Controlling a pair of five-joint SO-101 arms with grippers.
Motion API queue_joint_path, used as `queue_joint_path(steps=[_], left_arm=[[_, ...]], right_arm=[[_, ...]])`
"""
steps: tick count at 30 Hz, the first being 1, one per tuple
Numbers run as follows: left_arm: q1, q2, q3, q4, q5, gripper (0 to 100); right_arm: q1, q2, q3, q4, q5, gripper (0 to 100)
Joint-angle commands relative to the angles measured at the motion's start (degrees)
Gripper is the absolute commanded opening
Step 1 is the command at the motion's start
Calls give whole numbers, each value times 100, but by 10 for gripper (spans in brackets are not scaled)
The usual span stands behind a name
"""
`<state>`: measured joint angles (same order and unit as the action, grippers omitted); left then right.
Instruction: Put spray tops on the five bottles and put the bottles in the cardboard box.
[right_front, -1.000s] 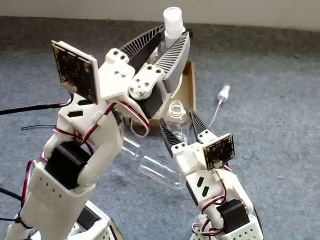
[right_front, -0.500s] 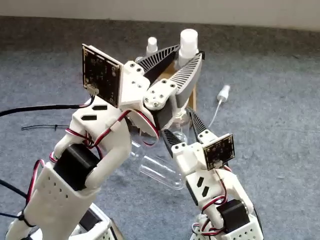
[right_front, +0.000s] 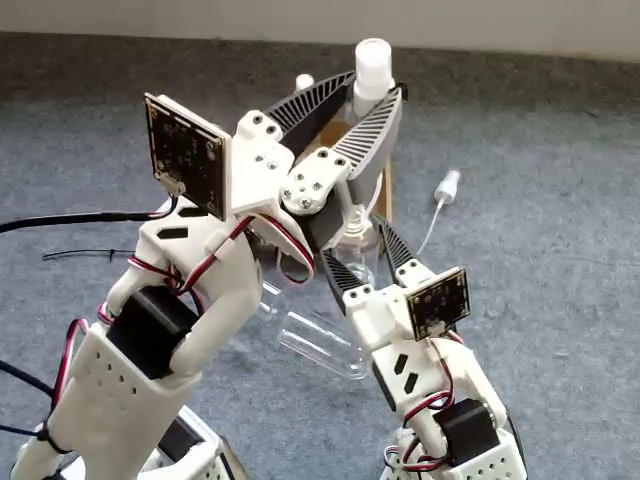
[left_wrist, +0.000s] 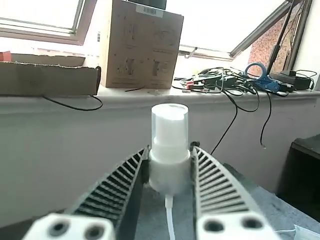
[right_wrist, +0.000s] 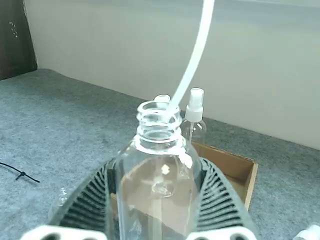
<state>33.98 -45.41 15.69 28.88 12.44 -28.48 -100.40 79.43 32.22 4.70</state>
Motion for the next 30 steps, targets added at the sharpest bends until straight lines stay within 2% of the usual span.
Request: queue_joint_path(steps=[1,20,30], left_arm=[[-84,-48,-84,-149,-105,41],[-268,-40,-198,-132,-105,41],[-224,-84,356,-149,-79,41]], right_arm=[[-22,-48,-57,-101,-44,4],[-22,-40,-57,-101,-44,4],[-22,-31,-57,-101,-44,4]])
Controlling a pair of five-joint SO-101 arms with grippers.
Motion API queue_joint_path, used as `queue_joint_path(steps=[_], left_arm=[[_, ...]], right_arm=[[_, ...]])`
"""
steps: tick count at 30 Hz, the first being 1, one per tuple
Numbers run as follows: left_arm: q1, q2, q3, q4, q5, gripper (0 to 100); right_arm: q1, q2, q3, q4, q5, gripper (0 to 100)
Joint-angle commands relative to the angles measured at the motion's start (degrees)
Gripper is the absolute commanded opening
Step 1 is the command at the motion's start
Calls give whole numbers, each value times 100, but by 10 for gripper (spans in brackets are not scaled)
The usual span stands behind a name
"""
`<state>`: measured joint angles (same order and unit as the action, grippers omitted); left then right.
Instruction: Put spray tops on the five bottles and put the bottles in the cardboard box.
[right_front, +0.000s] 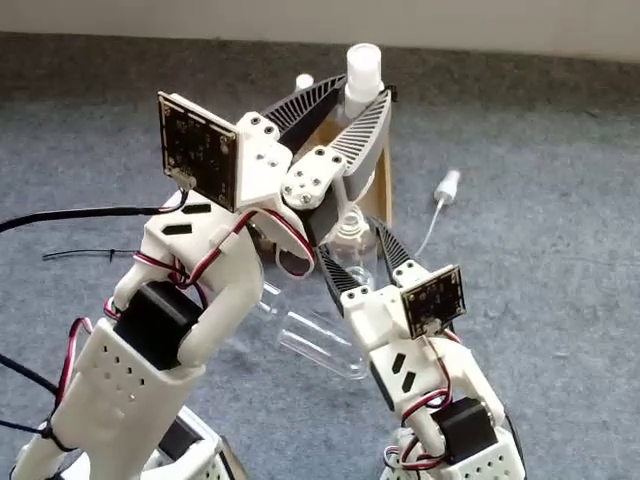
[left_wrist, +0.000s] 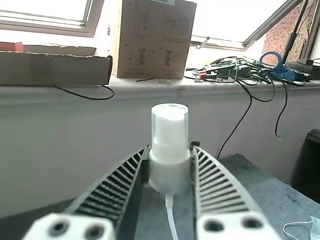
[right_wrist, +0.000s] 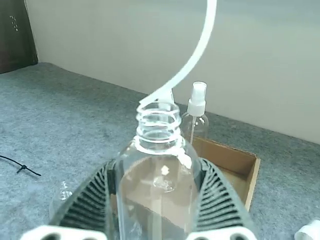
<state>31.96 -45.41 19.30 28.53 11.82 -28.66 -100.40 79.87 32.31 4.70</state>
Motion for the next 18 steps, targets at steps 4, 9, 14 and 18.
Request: queue_joint_path(steps=[4,9,14,18], left_arm=[[-22,-66,-198,-105,-35,41],[-22,-40,-286,-114,-35,41],[-22,-31,-242,-264,-35,41],[-22,-31,-233,-352,-35,41]], right_arm=[[-4,-31,-101,-110,-44,4],[-4,-22,-101,-110,-44,4],[-4,-22,-101,-110,-53,4],[-4,-22,-101,-110,-53,4]])
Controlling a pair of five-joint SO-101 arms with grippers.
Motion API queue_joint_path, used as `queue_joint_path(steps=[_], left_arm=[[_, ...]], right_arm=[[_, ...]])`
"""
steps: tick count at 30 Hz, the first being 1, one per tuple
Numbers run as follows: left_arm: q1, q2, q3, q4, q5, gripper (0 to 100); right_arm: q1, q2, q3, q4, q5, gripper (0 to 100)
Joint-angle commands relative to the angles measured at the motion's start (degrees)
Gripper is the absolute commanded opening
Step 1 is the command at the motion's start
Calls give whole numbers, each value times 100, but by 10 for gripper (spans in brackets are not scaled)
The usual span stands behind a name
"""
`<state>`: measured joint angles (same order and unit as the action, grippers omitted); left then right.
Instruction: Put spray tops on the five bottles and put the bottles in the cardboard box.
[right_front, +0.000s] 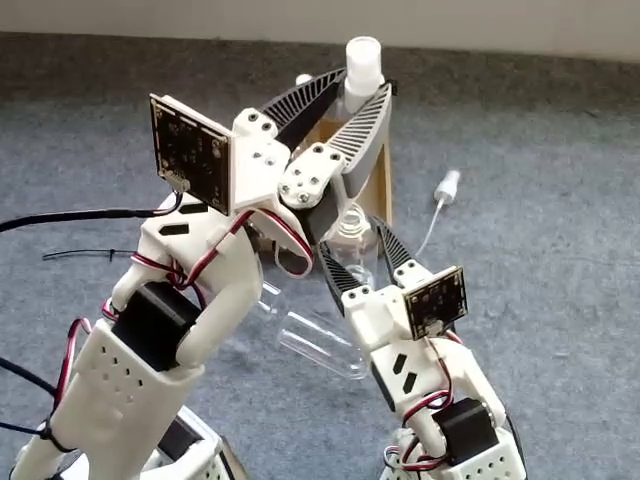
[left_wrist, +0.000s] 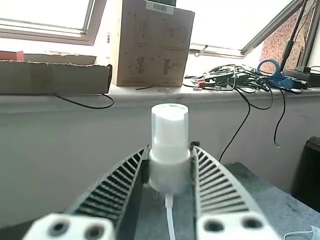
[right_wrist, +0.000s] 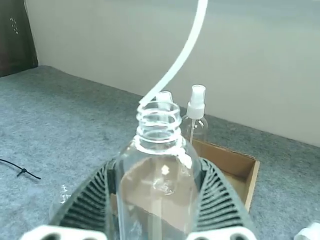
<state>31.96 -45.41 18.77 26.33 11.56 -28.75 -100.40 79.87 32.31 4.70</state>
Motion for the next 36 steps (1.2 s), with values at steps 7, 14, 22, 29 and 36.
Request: queue_joint_path(steps=[7,14,22,29,36], left_arm=[[-22,-31,-180,-141,-9,41],[-22,-22,-215,-149,-18,41],[-22,171,-215,-404,-18,40],[-57,418,-233,-404,-18,40],[-57,-22,-189,-387,-18,40]], right_arm=[[4,-22,-101,-110,-53,4],[4,-22,-101,-110,-53,4],[4,-22,-48,-110,-53,4],[4,-22,101,-127,-35,4],[4,-22,101,-127,-35,4]])
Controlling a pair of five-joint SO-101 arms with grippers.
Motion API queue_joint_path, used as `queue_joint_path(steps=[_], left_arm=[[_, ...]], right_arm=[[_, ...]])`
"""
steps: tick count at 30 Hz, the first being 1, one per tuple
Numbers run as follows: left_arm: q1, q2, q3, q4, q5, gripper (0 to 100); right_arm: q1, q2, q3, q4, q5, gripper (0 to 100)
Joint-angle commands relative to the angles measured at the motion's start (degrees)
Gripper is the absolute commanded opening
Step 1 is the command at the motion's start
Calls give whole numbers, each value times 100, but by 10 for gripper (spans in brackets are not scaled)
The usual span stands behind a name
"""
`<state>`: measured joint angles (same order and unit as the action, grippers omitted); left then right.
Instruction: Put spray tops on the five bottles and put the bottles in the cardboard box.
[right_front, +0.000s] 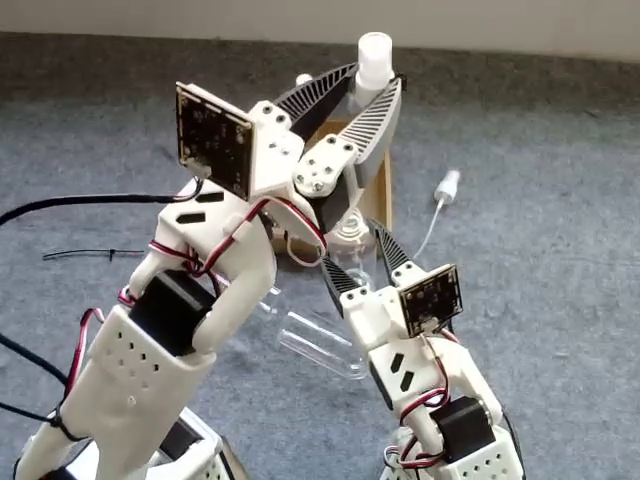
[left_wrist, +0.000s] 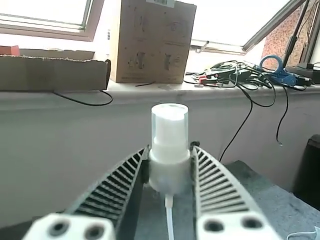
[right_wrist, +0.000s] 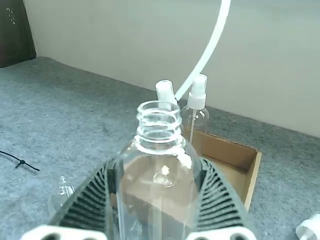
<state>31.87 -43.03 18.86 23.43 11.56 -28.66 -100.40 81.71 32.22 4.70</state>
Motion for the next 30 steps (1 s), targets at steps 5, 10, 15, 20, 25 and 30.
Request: queue_joint_path(steps=[5,10,15,20,25,30], left_arm=[[-13,-330,-224,202,-18,40],[-13,-286,-180,211,9,40],[-13,-295,31,211,18,40],[92,-330,295,220,18,40],[233,-330,330,220,18,40],[242,-312,163,211,0,40]], right_arm=[[-4,-22,-84,-119,-35,4],[-4,-22,-84,-119,-35,4],[-4,-22,-84,-119,-35,4],[-4,-22,-84,-119,-35,4],[-4,-22,-84,-119,-35,4],[-4,-22,-84,-119,-35,4]])
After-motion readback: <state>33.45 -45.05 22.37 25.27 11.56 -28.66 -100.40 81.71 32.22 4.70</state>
